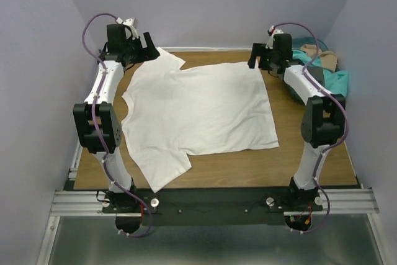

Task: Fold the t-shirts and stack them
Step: Flatten the tshirt out

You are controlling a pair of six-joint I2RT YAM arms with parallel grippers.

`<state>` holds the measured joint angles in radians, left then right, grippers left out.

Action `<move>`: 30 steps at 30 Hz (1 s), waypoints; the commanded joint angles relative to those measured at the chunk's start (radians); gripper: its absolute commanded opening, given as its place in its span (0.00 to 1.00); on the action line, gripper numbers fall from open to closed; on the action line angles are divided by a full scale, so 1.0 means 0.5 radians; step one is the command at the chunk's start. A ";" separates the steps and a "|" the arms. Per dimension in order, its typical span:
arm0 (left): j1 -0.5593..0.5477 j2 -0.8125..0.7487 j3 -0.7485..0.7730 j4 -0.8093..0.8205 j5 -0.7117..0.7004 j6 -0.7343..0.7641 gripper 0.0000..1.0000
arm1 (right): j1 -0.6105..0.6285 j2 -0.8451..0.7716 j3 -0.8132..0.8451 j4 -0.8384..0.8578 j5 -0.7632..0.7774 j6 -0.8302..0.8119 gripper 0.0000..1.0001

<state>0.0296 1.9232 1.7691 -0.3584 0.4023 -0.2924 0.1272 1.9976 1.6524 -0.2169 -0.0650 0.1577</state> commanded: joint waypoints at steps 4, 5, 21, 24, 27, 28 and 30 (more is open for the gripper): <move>0.002 -0.048 -0.369 -0.326 -0.344 0.079 0.98 | 0.187 -0.169 -0.402 -0.002 -0.324 0.065 0.95; 0.002 -0.054 -0.390 -0.326 -0.347 0.079 0.98 | 0.203 -0.172 -0.439 0.001 -0.324 0.080 0.95; 0.033 0.221 -0.507 -0.198 -0.308 0.060 0.98 | 0.264 0.036 -0.596 0.020 -0.208 0.261 0.94; 0.033 0.338 -0.443 -0.222 -0.301 0.072 0.98 | 0.258 0.085 -0.577 0.020 -0.149 0.286 0.94; 0.036 0.457 -0.345 -0.228 -0.295 0.079 0.98 | 0.246 0.137 -0.556 0.020 -0.103 0.347 0.94; 0.036 0.482 -0.326 -0.231 -0.295 0.079 0.98 | 0.240 0.149 -0.553 0.020 -0.100 0.368 0.94; 0.036 0.546 -0.268 -0.250 -0.280 0.076 0.98 | 0.215 0.183 -0.541 0.017 -0.085 0.442 0.94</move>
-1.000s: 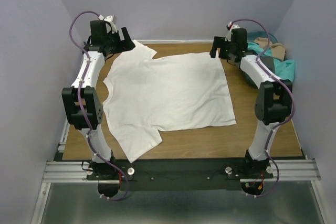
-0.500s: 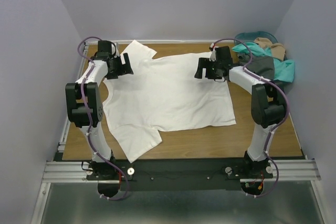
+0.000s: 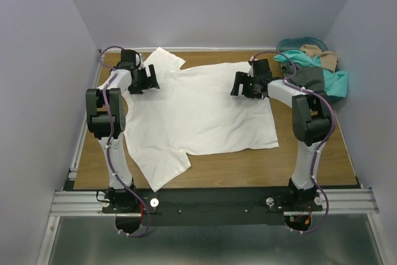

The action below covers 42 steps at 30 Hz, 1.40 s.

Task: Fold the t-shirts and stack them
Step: Flatten the tshirt out

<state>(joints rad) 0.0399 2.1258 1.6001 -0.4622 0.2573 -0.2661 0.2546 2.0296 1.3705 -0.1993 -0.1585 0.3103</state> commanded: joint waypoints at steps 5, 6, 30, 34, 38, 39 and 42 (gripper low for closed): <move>0.018 0.252 0.220 -0.079 0.025 0.008 0.98 | -0.077 0.162 0.066 -0.019 0.154 0.208 0.94; 0.018 0.273 0.248 -0.079 0.034 0.001 0.98 | -0.086 0.171 0.075 -0.019 0.154 0.208 0.94; -0.037 0.375 0.998 -0.005 0.238 -0.017 0.98 | -0.178 0.230 0.579 -0.105 -0.137 0.036 0.94; -0.037 0.056 0.642 0.007 0.133 -0.026 0.98 | -0.160 0.123 0.511 -0.126 -0.146 -0.004 0.94; -0.037 -0.162 0.218 0.013 0.050 -0.057 0.98 | -0.126 0.037 0.364 -0.129 -0.159 -0.010 0.94; -0.037 -0.241 0.047 0.050 0.062 -0.072 0.98 | -0.111 0.012 0.303 -0.129 -0.165 -0.010 0.94; -0.037 -0.343 -0.181 0.151 0.087 -0.100 0.98 | -0.083 -0.025 0.211 -0.126 -0.177 -0.007 0.94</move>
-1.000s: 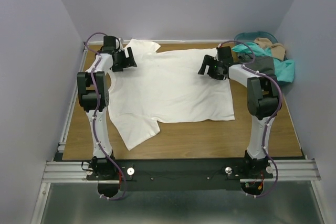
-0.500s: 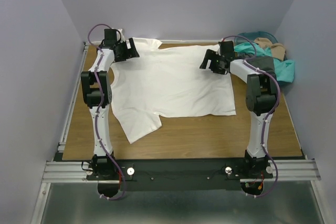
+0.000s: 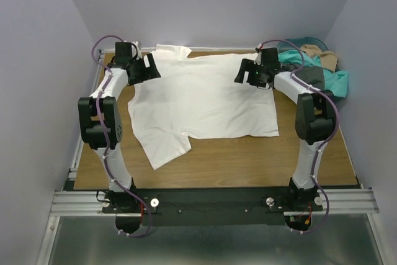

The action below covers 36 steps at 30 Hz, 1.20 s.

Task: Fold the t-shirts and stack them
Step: Flatten the tshirt out

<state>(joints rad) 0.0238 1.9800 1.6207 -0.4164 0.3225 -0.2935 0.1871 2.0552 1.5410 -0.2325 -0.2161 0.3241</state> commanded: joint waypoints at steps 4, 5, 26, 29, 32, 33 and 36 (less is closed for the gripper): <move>-0.005 -0.104 -0.474 0.121 0.002 -0.069 0.98 | 0.092 -0.094 -0.262 -0.057 -0.059 -0.031 0.94; -0.005 -0.104 -0.495 0.133 0.017 -0.072 0.98 | 0.092 -0.097 -0.281 -0.057 -0.059 -0.035 0.94; 0.041 0.617 0.203 -0.054 0.024 -0.088 0.98 | 0.095 0.212 -0.100 -0.063 -0.025 0.091 0.94; 0.044 0.746 0.421 -0.115 0.008 -0.094 0.98 | 0.095 0.292 0.022 -0.081 -0.022 0.113 0.94; 0.044 0.878 0.660 -0.213 -0.022 -0.094 0.98 | 0.092 0.387 0.133 -0.118 -0.049 0.122 0.94; 0.041 0.902 0.710 -0.244 -0.031 -0.094 0.98 | 0.092 0.415 0.215 -0.127 -0.059 0.119 0.94; 0.044 0.970 0.887 -0.253 -0.029 -0.097 0.98 | 0.095 0.525 0.378 -0.200 -0.062 0.104 0.94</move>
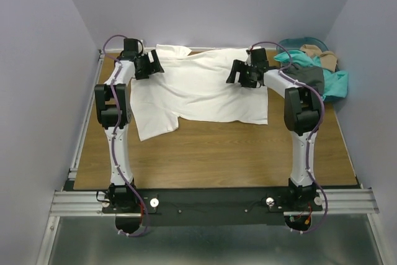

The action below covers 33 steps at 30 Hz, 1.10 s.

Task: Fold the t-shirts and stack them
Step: Flatten the tshirt out

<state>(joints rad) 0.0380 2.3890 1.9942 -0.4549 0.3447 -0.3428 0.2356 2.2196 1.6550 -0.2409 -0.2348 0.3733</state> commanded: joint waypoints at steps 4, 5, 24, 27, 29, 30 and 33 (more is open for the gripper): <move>0.016 0.189 0.227 -0.118 0.019 -0.002 0.98 | -0.005 0.313 0.307 -0.242 -0.027 -0.019 0.94; 0.013 0.186 0.236 -0.103 0.035 -0.002 0.98 | -0.005 0.328 0.371 -0.267 -0.027 -0.026 0.94; -0.039 -1.129 -0.861 0.088 -0.627 0.072 0.98 | -0.002 -0.220 0.243 -0.301 0.040 -0.066 0.95; -0.060 -1.387 -1.229 0.024 -0.839 0.002 0.98 | -0.002 -0.343 0.050 -0.304 0.110 -0.029 0.95; -0.073 -1.531 -1.441 -0.041 -1.010 -0.060 0.98 | -0.005 -0.454 -0.058 -0.304 0.138 -0.004 0.96; -0.070 -1.575 -1.509 -0.102 -1.054 -0.087 0.98 | -0.002 -0.490 -0.164 -0.307 0.163 0.005 0.97; -0.070 -1.737 -1.751 -0.179 -1.094 -0.207 0.95 | -0.002 -0.613 -0.349 -0.310 0.202 0.020 0.99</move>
<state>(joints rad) 0.0078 1.5665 1.2198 -0.4400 -0.0841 -0.3641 0.2356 1.9636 1.6020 -0.3607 -0.1947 0.3595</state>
